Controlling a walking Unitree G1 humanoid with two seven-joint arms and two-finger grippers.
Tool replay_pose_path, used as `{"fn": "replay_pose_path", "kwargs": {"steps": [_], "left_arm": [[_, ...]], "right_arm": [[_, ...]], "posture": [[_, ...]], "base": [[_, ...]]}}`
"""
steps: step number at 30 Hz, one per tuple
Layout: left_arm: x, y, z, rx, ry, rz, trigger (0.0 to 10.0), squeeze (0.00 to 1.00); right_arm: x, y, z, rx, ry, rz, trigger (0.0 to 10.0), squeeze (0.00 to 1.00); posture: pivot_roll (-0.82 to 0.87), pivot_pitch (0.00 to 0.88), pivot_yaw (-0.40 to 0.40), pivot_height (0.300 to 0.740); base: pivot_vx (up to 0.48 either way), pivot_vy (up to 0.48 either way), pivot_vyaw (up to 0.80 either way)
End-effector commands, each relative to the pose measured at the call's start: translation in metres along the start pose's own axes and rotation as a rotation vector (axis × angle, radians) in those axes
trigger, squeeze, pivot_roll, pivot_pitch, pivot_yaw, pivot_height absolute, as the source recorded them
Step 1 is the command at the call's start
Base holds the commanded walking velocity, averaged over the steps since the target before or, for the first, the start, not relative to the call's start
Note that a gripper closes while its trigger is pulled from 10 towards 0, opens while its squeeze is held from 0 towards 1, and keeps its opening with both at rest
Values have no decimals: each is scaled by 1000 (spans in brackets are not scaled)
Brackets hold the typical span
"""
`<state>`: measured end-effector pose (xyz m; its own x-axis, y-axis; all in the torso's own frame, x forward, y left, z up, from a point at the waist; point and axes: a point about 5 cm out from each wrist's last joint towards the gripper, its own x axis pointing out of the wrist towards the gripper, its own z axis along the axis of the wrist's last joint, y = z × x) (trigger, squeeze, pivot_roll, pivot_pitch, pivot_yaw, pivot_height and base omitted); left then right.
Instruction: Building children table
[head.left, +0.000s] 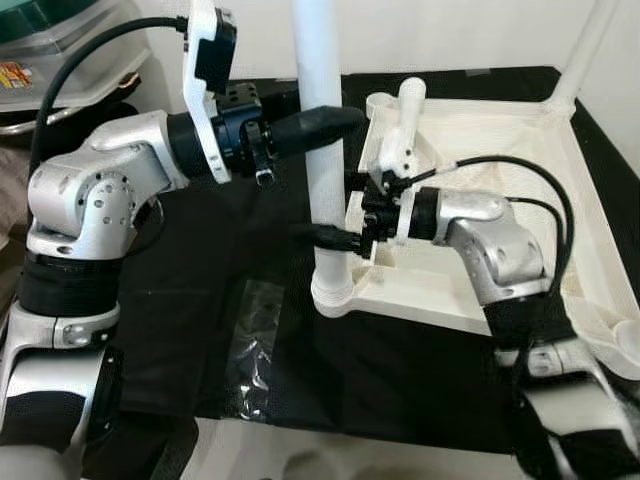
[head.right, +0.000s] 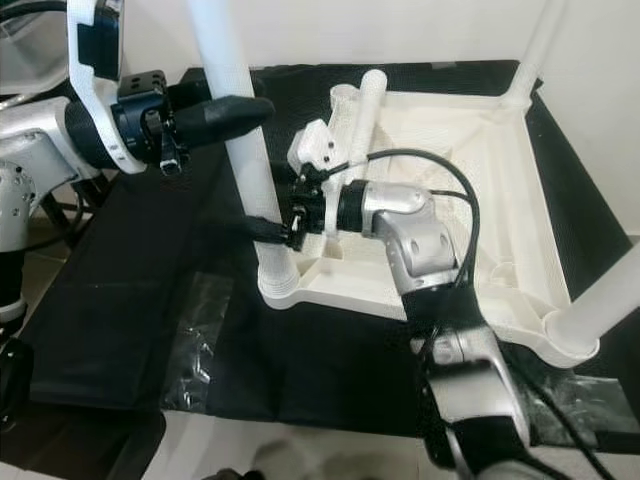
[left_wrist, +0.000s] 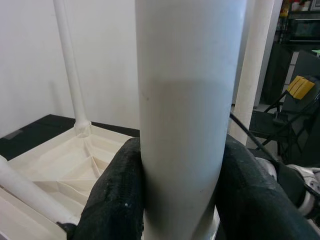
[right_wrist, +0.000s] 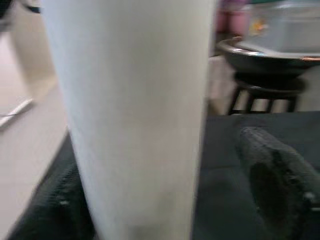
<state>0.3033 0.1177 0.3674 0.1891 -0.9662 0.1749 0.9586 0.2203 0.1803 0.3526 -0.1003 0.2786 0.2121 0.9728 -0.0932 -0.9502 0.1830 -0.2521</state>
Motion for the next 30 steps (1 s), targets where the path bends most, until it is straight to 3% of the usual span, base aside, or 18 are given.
{"fn": "replay_pose_path", "kwargs": {"steps": [1, 4, 16, 17, 18, 19, 22, 24, 27, 28, 29, 30], "left_arm": [[3, -7, -6, -23, 28, -56, 0, 0], [4, -8, -7, -22, 28, -62, 0, 0], [5, -11, -6, -9, 25, -77, 0, 0], [5, -10, -6, -11, 16, -66, 10000, 545], [5, -10, -6, -11, 16, -66, 10000, 545], [5, -11, -6, -15, 14, -69, 10000, 1000], [4, -9, -5, -11, 8, -34, 10000, 1000], [3, -6, -4, -5, 5, 1, 10000, 1000], [3, -5, -3, -3, 5, 7, 10000, 1000], [0, 1, -2, -13, -1, 36, 10000, 0], [0, 1, -2, -13, -1, 36, 10000, 0], [-2, 4, -2, -12, 1, 52, 10000, 0]], "right_arm": [[2, 1, -1, 5, -2, 55, 0, 0], [4, 1, -4, 16, -5, 125, 0, 0], [9, -3, -23, 40, -11, 68, 0, 0], [8, -5, -27, 34, -1, -4, 0, 0], [8, -5, -27, 34, -1, -4, 0, 0], [6, -7, -29, 34, 3, -83, 0, 0], [2, -6, -36, 55, 1, -258, 0, 0], [3, 4, -42, 89, 4, -389, 0, 0], [3, 6, -43, 97, 6, -419, 0, 0], [8, 27, -57, 116, 62, -944, 0, 0], [8, 27, -57, 116, 62, -944, 0, 0], [9, 41, -61, 133, 76, -1067, 0, 0]], "posture": [[39, 144, 90, 740], [43, 141, 87, 740], [31, 142, 91, 740], [26, 145, 91, 740], [26, 145, 91, 740], [18, 151, 90, 740], [11, 156, 87, 740], [12, 162, 81, 740], [12, 162, 81, 740], [18, 174, 79, 740], [18, 174, 79, 740], [18, 174, 79, 740]], "base": [[0, 0, 0], [0, 0, 0], [0, 0, 0], [0, 0, 0], [0, 0, 0], [0, 0, 0], [0, 0, 0], [0, 0, 0], [0, 0, 0], [0, 0, 0], [0, 0, 0], [0, 0, 0]]}}
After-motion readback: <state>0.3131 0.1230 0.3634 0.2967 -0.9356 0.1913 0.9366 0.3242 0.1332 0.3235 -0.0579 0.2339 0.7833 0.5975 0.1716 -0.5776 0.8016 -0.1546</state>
